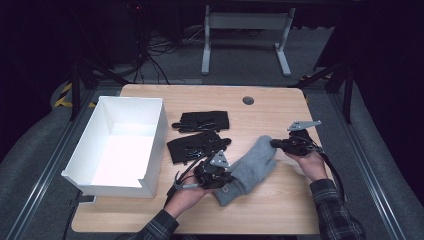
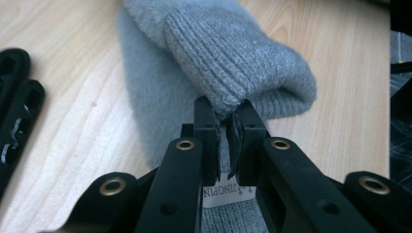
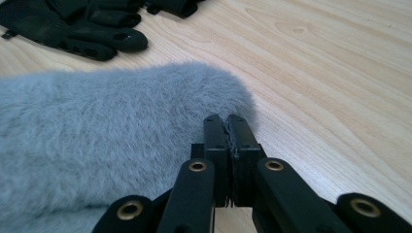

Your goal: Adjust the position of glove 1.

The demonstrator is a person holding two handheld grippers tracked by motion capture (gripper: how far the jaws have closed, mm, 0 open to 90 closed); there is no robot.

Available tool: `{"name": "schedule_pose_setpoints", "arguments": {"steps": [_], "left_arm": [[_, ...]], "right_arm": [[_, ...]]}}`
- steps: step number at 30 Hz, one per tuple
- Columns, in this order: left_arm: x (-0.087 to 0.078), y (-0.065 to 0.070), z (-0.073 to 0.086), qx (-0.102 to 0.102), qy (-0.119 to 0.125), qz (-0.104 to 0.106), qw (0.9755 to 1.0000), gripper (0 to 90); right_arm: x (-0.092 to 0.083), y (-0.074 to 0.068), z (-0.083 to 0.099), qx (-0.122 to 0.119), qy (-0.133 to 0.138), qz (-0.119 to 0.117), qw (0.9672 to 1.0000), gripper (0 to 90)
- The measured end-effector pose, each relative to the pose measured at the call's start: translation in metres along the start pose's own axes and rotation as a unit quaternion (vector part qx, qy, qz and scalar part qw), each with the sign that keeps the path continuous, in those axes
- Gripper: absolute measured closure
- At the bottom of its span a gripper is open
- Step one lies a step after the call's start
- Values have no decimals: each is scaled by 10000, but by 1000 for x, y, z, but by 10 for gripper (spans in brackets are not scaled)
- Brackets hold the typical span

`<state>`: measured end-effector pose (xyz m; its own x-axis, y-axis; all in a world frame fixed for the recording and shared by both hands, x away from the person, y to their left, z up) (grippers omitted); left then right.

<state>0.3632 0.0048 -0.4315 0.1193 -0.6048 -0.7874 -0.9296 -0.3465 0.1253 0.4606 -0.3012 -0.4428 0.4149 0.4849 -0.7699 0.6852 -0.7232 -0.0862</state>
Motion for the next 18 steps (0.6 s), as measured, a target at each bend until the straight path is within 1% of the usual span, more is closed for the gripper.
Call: {"name": "schedule_pose_setpoints", "arguments": {"steps": [1,2,3,5,6,7,8,9,12,16,18], "left_arm": [[-5,0,0,-24,70,-9,10000,839],[-5,0,0,-24,70,-9,10000,840],[-8,-1,-1,-10,109,23,9999,840],[-15,-2,1,-52,185,88,9998,840],[-21,-3,3,-88,227,109,9996,840],[-24,-3,5,-116,229,143,9996,840],[-24,-3,5,-116,229,143,9996,840],[-27,-4,8,-148,228,152,9995,840],[-36,-5,19,-247,167,168,9994,839],[-43,-3,36,-430,161,265,9986,839],[-44,-3,39,-457,155,304,9984,839]], "right_arm": [[-8,-2,-1,-40,10,25,10000,893],[-8,-2,-1,-40,10,25,10000,893],[-10,-3,-2,-55,-2,29,10000,893],[-18,-7,-4,-119,-6,59,9999,893],[-23,-12,-6,-169,-21,50,9998,894],[-25,-15,-7,-192,-18,47,9998,894],[-25,-15,-7,-192,-18,47,9998,894],[-27,-18,-8,-222,-41,23,9997,894],[-29,-30,-9,-378,-146,-31,9992,893],[-30,-44,-11,-491,-237,-135,9984,893],[-30,-52,-13,-567,-285,-165,9978,893]]}}
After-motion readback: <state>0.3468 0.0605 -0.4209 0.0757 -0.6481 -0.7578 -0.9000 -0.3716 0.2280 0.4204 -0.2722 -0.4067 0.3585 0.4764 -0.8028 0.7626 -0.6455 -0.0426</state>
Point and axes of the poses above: each handheld gripper's, and its own axes: x roughly forward along the jaws, z roughly out of its underside, y roughly to its right, the point moved 2 cm from there along x, roughly forward along the jaws, and after that the axes turned 9 degrees about -y, right-handed, at the moved point
